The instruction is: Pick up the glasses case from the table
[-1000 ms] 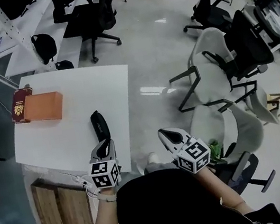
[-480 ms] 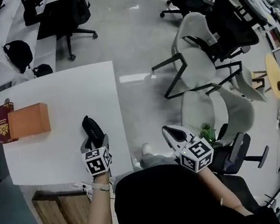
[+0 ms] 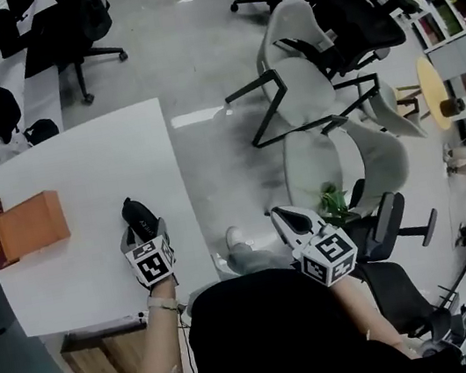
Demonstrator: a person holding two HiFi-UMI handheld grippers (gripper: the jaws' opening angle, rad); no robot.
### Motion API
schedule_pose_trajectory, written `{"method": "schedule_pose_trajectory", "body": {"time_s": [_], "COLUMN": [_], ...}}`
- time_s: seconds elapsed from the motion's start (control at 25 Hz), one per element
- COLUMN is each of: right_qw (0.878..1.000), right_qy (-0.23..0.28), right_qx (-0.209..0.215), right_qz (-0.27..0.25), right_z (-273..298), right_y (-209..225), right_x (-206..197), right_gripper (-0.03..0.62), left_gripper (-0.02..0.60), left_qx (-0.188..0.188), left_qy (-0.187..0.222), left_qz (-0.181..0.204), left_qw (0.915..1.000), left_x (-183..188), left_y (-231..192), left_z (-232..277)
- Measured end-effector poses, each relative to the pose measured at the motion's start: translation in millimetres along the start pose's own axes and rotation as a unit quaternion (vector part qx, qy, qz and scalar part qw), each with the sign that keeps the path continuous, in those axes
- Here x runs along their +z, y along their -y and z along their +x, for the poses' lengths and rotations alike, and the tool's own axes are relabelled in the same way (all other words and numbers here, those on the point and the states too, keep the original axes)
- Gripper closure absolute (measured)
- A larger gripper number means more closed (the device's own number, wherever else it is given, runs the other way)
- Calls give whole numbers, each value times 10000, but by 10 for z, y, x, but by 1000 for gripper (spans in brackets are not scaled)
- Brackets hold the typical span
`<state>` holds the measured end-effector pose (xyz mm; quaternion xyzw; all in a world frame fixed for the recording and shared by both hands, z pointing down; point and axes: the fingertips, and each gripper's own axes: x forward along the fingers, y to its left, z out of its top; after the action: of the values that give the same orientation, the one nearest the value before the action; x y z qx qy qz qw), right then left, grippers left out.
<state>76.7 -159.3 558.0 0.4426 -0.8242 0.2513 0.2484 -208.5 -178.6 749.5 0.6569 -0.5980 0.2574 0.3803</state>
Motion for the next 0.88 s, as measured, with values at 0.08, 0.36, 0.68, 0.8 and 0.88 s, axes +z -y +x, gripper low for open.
{"method": "schedule_pose_trajectory", "body": {"time_s": [0.08,0.36,0.68,0.8,0.88], "right_qw": [10000,9993,9987,9986,9986], "right_qy": [-26,-22,31,47,57], "right_qx": [-75,-341,-446,-459,-469], "right_qz": [15,163,235,241,242], "right_z": [-33,-135,-196,-209,-219], "right_y": [8,98,111,93,85], "right_x": [-25,-98,-111,-113,-116], "right_gripper": [565,565,565,565,565], "left_gripper": [212,192,178,175,175], "left_qx": [-17,-161,-305,-243,-185], "left_qy": [21,-41,-6,2,35], "left_qz": [26,-16,-41,-60,-55], "left_qw": [10000,9999,9995,9997,9998], "left_x": [16,32,68,62,64], "left_y": [12,62,115,118,117], "left_z": [52,242,357,375,376]}}
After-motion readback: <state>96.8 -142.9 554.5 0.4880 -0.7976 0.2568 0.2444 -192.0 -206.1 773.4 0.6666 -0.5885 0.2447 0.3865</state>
